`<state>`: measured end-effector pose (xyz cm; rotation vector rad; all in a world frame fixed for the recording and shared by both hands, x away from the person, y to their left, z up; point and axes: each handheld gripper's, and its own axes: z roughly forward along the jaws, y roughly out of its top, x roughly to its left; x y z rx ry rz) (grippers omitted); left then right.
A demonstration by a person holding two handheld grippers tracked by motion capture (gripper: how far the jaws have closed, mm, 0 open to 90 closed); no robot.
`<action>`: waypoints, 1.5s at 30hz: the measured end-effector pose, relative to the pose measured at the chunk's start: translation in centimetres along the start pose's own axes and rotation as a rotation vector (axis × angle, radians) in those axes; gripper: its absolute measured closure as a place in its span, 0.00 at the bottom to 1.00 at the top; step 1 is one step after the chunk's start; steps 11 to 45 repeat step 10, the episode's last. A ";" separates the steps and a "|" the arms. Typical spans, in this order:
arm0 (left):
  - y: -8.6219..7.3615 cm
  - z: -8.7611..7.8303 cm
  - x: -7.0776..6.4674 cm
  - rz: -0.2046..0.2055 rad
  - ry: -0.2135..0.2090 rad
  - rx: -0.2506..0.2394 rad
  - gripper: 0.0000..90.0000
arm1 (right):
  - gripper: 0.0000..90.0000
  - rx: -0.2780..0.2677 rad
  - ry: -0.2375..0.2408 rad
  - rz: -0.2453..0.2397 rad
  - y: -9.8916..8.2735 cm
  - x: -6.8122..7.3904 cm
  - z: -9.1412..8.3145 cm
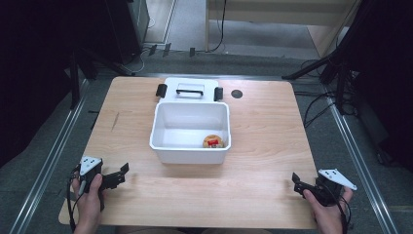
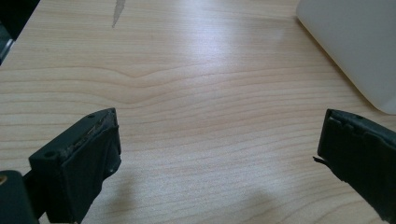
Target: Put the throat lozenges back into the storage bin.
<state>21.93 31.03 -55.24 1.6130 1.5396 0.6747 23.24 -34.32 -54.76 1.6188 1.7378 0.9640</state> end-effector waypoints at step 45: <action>0.0 0.0 0.1 -0.002 0.002 0.001 0.00 | 0.01 0.001 0.027 0.021 0.0 -0.3 0.1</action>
